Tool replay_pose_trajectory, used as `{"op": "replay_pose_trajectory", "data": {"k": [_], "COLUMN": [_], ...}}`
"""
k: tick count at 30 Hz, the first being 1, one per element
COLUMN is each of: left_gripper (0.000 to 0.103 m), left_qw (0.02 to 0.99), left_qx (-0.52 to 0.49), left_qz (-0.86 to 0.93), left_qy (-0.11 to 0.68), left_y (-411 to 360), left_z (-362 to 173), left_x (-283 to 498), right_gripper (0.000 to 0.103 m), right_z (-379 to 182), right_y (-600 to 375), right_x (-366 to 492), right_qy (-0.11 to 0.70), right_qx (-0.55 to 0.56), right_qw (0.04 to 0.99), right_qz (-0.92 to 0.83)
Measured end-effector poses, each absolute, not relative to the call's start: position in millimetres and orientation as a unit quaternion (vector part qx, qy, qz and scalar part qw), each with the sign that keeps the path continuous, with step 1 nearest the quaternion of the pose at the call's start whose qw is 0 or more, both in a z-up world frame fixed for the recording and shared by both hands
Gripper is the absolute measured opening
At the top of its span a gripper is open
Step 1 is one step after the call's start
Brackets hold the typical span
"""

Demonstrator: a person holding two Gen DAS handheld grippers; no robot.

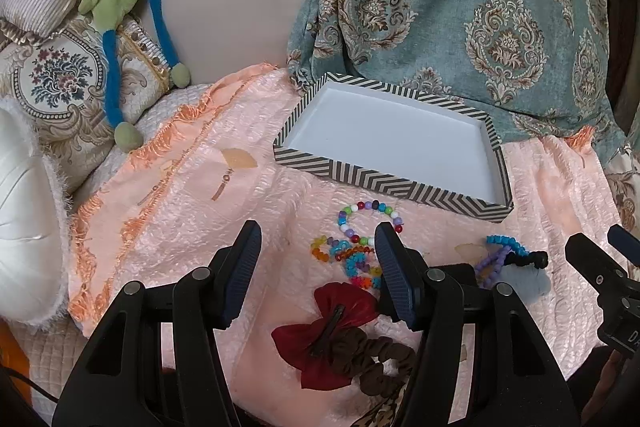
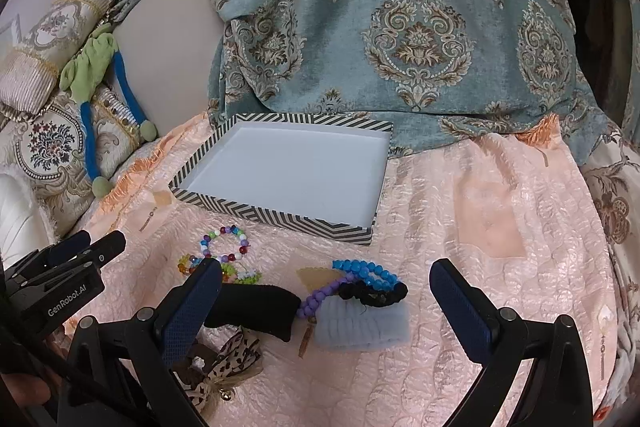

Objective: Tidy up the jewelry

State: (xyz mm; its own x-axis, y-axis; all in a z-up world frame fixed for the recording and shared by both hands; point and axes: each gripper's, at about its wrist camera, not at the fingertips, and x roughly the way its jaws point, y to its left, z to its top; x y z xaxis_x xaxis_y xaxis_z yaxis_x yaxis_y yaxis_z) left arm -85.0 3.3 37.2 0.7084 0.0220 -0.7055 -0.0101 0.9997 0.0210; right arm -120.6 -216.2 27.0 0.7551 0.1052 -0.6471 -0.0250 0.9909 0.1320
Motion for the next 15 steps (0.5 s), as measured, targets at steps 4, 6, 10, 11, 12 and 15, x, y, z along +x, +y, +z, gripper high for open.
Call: {"op": "replay_pose_trajectory", "data": {"k": [4, 6, 10, 11, 12, 15], "left_gripper": [0.059, 0.059, 0.059, 0.059, 0.059, 0.059], "left_qw": [0.924, 0.924, 0.925, 0.925, 0.925, 0.925], "left_qx": [0.011, 0.010, 0.011, 0.012, 0.013, 0.015], "left_qz": [0.006, 0.006, 0.006, 0.006, 0.006, 0.004], "left_qy": [0.382, 0.382, 0.381, 0.380, 0.379, 0.379], "left_y": [4.4, 4.4, 3.7, 3.9, 2.9, 2.2], "left_z": [36.6, 36.6, 37.1, 37.4, 37.7, 37.9], "left_x": [-86.8, -87.2, -87.4, -87.8, -87.9, -88.3], "right_gripper": [0.103, 0.103, 0.103, 0.103, 0.103, 0.103], "right_z": [26.3, 26.3, 26.5, 26.5, 26.4, 26.4], "right_y": [-213.8, -213.2, -212.2, -212.0, -211.4, -209.2], "right_x": [-123.1, -123.8, -124.2, -124.3, -124.8, -126.0], "right_qy": [0.349, 0.349, 0.350, 0.350, 0.350, 0.348], "right_qx": [0.051, 0.050, 0.050, 0.050, 0.050, 0.047], "right_qw": [0.935, 0.935, 0.935, 0.934, 0.934, 0.935], "right_qz": [0.037, 0.038, 0.040, 0.041, 0.041, 0.042]}}
